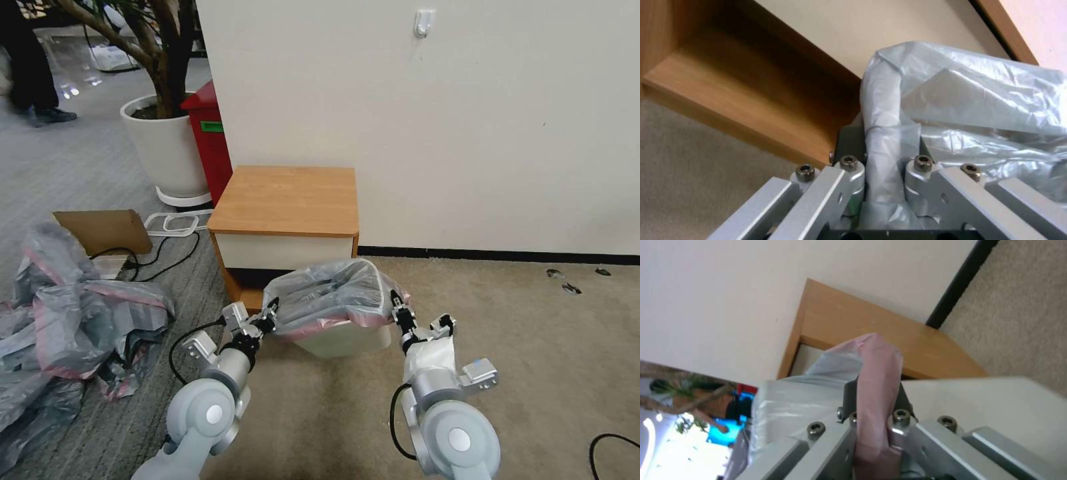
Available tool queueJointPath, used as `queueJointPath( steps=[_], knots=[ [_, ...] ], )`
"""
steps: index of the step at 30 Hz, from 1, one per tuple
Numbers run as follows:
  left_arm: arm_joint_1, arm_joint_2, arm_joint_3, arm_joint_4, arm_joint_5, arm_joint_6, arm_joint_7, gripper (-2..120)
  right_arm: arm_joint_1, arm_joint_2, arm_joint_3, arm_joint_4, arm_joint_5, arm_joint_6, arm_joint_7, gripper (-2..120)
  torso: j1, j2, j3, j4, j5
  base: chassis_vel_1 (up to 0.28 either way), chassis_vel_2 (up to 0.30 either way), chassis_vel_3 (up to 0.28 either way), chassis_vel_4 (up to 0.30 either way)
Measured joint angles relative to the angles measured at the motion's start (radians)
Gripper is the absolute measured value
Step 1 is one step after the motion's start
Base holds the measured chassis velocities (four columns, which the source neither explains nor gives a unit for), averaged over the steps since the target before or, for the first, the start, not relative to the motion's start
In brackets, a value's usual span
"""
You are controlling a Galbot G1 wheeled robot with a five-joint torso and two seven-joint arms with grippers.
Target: Pick up the garbage bag from the table and place it over the trash can.
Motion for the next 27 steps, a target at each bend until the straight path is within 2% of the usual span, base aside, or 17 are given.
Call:
queueJointPath(
  steps=[5, 9, 15, 17, 24, 27],
  knots=[
    [0.001, 0.0, -0.004, -0.007, -0.016, 0.007, -0.002, 7, 0.034, -0.038, 0.009, -0.058, 0.001, -0.011, -0.035, 0, 0.0, 0.0, 0.0, 0.0, 0.0001, 0.0, 0.0, 0.0, 0.0],
    [0.001, 0.002, -0.007, -0.009, -0.022, 0.008, -0.003, 7, 0.049, -0.035, 0.01, -0.072, -0.005, -0.023, -0.035, 0, 0.0, 0.0, 0.0, 0.0, 0.0, 0.0, 0.0, 0.0, 0.0],
    [0.009, 0.007, -0.012, -0.024, -0.031, 0.023, -0.003, 7, 0.09, -0.028, 0.003, -0.159, -0.059, -0.031, -0.074, 0, 0.0, 0.0, 0.0, 0.0, 0.0, 0.0, 0.0, 0.0, 0.0],
    [0.016, 0.011, -0.016, -0.033, -0.034, 0.026, -0.003, 7, 0.111, -0.025, 0.007, -0.213, -0.111, -0.033, -0.115, 0, 0.0, 0.0, 0.0, 0.0001, 0.0001, 0.0, 0.0, 0.0, 0.0],
    [0.028, 0.016, -0.026, -0.055, -0.057, 0.034, -0.003, 7, 0.123, -0.026, 0.011, -0.277, -0.207, -0.025, -0.189, 0, 0.0, 0.0, 0.0, 0.0, 0.0, 0.0, 0.0, 0.0, 0.0],
    [0.034, 0.017, -0.029, -0.066, -0.075, 0.037, -0.004, 7, 0.123, -0.022, 0.013, -0.305, -0.289, -0.009, -0.233, 0, 0.0, 0.0, 0.0, 0.0, -0.0001, 0.0, 0.0, 0.0, 0.0]
  ],
)
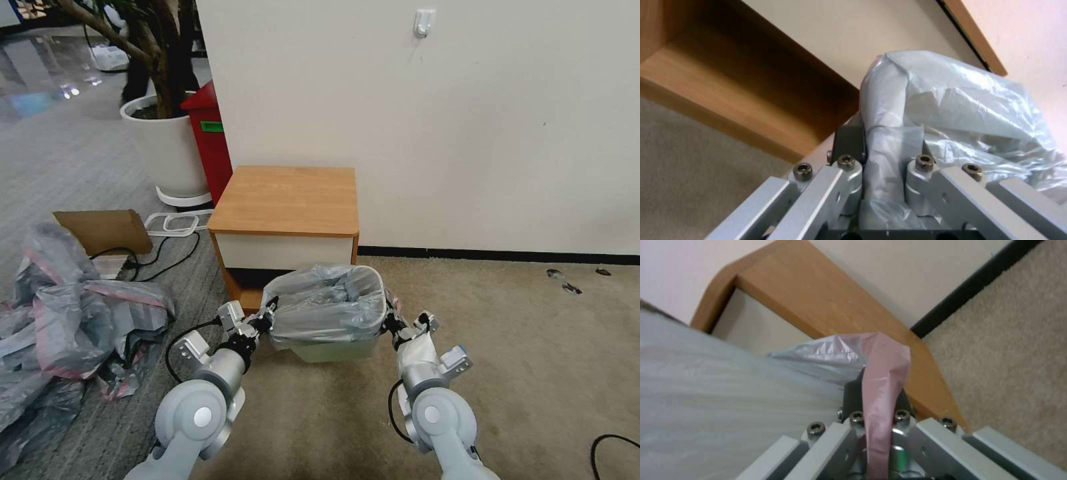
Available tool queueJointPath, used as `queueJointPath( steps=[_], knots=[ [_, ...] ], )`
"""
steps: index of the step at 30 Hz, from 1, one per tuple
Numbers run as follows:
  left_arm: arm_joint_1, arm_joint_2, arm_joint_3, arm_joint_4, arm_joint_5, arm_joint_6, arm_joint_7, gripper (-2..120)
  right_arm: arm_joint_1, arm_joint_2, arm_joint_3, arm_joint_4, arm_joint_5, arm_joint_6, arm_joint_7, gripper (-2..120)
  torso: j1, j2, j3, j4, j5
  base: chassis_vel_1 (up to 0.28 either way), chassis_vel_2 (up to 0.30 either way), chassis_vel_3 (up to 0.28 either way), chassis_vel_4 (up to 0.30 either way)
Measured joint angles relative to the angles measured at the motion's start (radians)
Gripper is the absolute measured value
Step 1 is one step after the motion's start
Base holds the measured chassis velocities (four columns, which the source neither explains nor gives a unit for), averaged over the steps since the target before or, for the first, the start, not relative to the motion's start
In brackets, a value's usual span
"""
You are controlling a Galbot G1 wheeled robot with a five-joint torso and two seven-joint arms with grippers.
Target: Pick up the garbage bag from the table and place it over the trash can.
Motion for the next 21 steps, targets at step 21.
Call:
queueJointPath(
  steps=[21],
  knots=[
    [0.008, 0.001, -0.012, -0.013, -0.052, 0.008, -0.035, 7, -0.036, 0.002, 0.005, 0.099, 0.279, -0.11, 0.069, 0, 0.0, 0.0, 0.0, 0.0, 0.0001, 0.0, 0.0, 0.0, 0.0]
  ],
)
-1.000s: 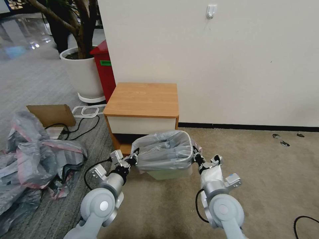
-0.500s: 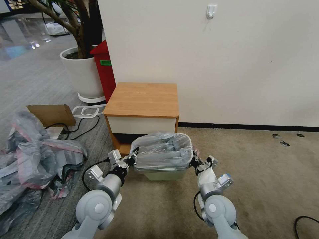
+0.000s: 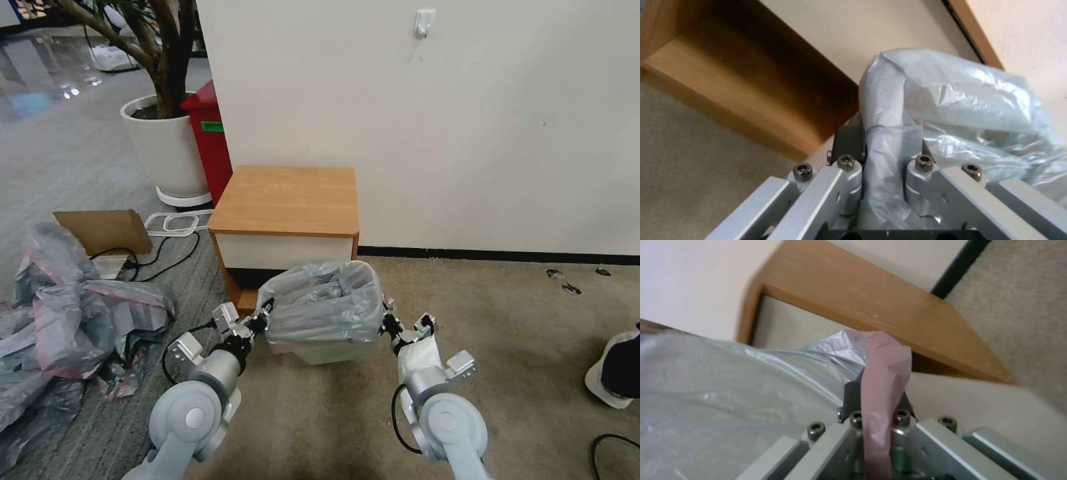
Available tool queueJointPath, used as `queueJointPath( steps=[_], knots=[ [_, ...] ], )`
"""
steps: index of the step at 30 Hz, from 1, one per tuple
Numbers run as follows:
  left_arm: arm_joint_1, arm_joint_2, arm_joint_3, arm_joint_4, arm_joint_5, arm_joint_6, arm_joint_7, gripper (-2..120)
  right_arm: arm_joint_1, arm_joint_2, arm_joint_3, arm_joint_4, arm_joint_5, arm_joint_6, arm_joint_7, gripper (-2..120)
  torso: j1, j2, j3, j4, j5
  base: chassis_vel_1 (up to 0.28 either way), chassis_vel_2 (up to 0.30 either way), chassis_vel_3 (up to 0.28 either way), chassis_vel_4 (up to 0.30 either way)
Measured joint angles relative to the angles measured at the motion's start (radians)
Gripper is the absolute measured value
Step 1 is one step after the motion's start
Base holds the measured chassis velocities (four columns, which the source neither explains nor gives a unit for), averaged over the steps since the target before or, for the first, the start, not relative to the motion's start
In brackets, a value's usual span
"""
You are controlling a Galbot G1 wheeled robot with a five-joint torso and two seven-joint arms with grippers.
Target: Pick up the garbage bag from the table and place it over the trash can.
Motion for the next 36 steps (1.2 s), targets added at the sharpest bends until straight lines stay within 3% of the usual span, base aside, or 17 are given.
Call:
queueJointPath(
  steps=[11, 20, 23, 25, 27, 28, 30, 36],
  knots=[
    [-0.002, -0.006, 0.001, -0.019, -0.078, 0.011, -0.001, 9, -0.003, -0.016, 0.013, -0.045, -0.139, 0.017, -0.006, 0, 0.0, 0.0, 0.0, -0.0001, 0.0, 0.0, 0.0, 0.0, 0.0],
    [0.002, -0.002, 0.001, -0.036, -0.096, 0.026, -0.002, 9, 0.001, -0.023, 0.021, -0.096, -0.313, 0.085, -0.083, 0, 0.0, 0.0, 0.0, -0.0001, 0.0, 0.0, 0.0, 0.0, 0.0],
    [0.008, 0.0, -0.003, -0.036, -0.098, 0.029, -0.002, 9, -0.013, -0.029, 0.024, -0.09, -0.338, 0.101, -0.099, 12, 0.0, 0.0, 0.0, 0.0, 0.0001, 0.0, 0.0, 0.0, 0.0],
    [0.008, 0.0, -0.003, -0.036, -0.098, 0.029, -0.002, 9, -0.017, -0.03, 0.024, -0.086, -0.338, 0.102, -0.1, 14, 0.0, 0.0, 0.0, -0.0001, 0.0, 0.0, 0.0, 0.0, 0.0],
    [0.004, 0.002, 0.0, -0.016, -0.046, 0.029, -0.001, 9, -0.039, -0.04, 0.027, -0.044, -0.319, 0.102, -0.11, 26, 0.0, 0.0, 0.0, 0.0, -0.0002, 0.0, 0.0, 0.0, 0.0],
    [0.004, 0.002, 0.0, -0.016, -0.046, 0.029, -0.001, 9, -0.039, -0.04, 0.027, -0.044, -0.319, 0.102, -0.11, 26, 0.0, 0.0, 0.0, 0.0, -0.0002, 0.0, 0.0, 0.0, 0.0],
    [-0.005, 0.012, 0.008, 0.006, 0.007, 0.029, 0.005, 8, -0.07, -0.058, 0.032, 0.014, -0.286, 0.092, -0.121, 35, 0.0, 0.0, 0.0, 0.0, -0.0003, 0.0, 0.0, 0.0, 0.0],
    [-0.027, 0.02, 0.009, 0.019, 0.012, 0.028, 0.008, 7, -0.117, -0.091, 0.058, 0.093, -0.197, 0.076, -0.138, 59, 0.0, 0.0, 0.0, -0.0001, 0.0, 0.0, 0.0, 0.0, 0.0]
  ],
)
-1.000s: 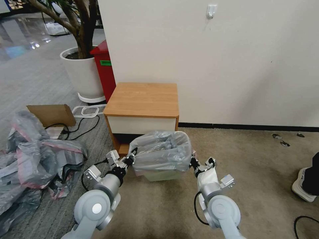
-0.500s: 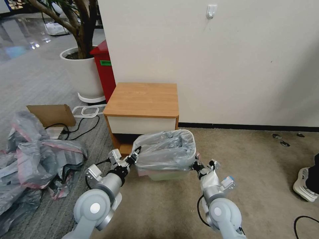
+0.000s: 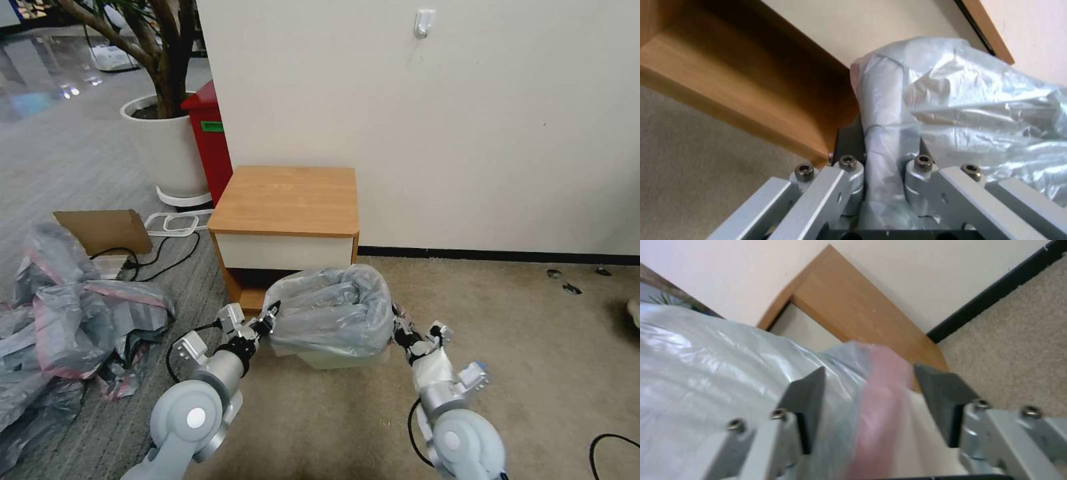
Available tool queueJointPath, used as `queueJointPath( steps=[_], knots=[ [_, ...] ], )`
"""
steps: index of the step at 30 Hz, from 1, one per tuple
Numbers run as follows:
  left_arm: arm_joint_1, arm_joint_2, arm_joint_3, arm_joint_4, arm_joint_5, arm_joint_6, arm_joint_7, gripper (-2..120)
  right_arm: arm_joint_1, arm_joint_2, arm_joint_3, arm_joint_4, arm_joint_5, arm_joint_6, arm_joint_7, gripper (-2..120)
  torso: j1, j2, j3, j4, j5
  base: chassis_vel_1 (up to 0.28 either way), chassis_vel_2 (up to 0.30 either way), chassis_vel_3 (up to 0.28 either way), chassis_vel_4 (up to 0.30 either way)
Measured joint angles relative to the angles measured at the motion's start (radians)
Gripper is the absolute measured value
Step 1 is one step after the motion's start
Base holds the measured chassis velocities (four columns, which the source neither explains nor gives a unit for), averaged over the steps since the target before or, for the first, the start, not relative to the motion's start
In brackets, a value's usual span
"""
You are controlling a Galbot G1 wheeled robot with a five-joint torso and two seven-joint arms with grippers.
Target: Pick up the garbage bag from the table and place it over the trash can.
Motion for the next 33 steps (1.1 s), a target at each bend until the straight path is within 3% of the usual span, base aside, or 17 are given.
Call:
queueJointPath(
  steps=[1, 5, 12, 17, 22, 24, 26, 28, 29, 30, 33],
  knots=[
    [0.0, 0.0, 0.0, 0.0, 0.0, 0.0, 0.0, 7, 0.0, 0.0, 0.0, 0.0, 0.0, 0.0, 0.0, 59, 0.0, 0.0, 0.0, 0.0, 0.0, 0.0, 0.0, 0.0, 0.0],
    [-0.001, -0.003, 0.0, 0.0, -0.033, -0.001, -0.003, 7, -0.016, -0.012, 0.029, 0.04, 0.136, -0.027, 0.0, 78, 0.0, 0.0, 0.0, 0.0, -0.0001, 0.0, 0.0, 0.0, 0.0],
    [-0.002, -0.002, -0.004, 0.0, -0.041, -0.003, -0.008, 7, -0.036, -0.012, 0.047, 0.072, 0.212, -0.044, 0.005, 99, 0.0, 0.0, 0.0, 0.0, 0.0, 0.0, 0.0, 0.0, 0.0],
    [0.0, 0.01, -0.008, -0.005, -0.03, -0.004, -0.009, 7, -0.062, -0.017, 0.086, 0.14, 0.219, -0.044, 0.006, 100, 0.0, 0.0, 0.0, 0.0, -0.0002, 0.0, 0.0, 0.0, 0.0],
    [0.002, 0.026, 0.003, 0.001, 0.053, 0.002, -0.007, 7, -0.03, -0.043, 0.106, 0.211, 0.173, -0.05, 0.004, 100, 0.0, 0.0, 0.0, -0.0001, -0.0001, 0.0, 0.0, 0.0, 0.0],
    [-0.005, 0.039, 0.037, -0.005, 0.156, 0.045, -0.007, 7, 0.06, -0.139, 0.078, 0.262, 0.073, -0.087, -0.055, 100, 0.0, 0.0, 0.0, 0.0002, -0.0001, 0.0, 0.0, 0.0, 0.0],
    [-0.007, 0.041, 0.045, -0.01, 0.176, 0.055, -0.007, 7, 0.085, -0.176, 0.065, 0.27, 0.053, -0.108, -0.078, 100, 0.0, 0.0, 0.0, 0.0, -0.0001, 0.0, 0.0, 0.0, 0.0],
    [-0.013, 0.046, 0.071, -0.02, 0.226, 0.071, -0.009, 7, 0.149, -0.273, 0.021, 0.284, 0.022, -0.167, -0.114, 96, 0.0, 0.0, 0.0, 0.0, 0.0002, 0.0, 0.0, 0.0, 0.0],
    [-0.013, 0.046, 0.071, -0.02, 0.226, 0.071, -0.009, 7, 0.149, -0.273, 0.021, 0.284, 0.022, -0.167, -0.114, 96, 0.0, 0.0, 0.0, 0.0, 0.0002, 0.0, 0.0, 0.0, 0.0],
    [-0.017, 0.048, 0.097, -0.025, 0.278, 0.077, -0.009, 7, 0.226, -0.365, -0.044, 0.29, -0.002, -0.228, -0.124, 92, 0.0, 0.0, 0.0, 0.0003, -0.0003, 0.0, 0.0, 0.0, 0.0],
    [-0.018, 0.048, 0.111, -0.027, 0.312, 0.077, -0.008, 7, 0.267, -0.41, -0.086, 0.29, -0.029, -0.262, -0.129, 87, 0.0, 0.0, 0.0, 0.0, -0.0001, 0.0, 0.0, 0.0, 0.0]
  ],
)
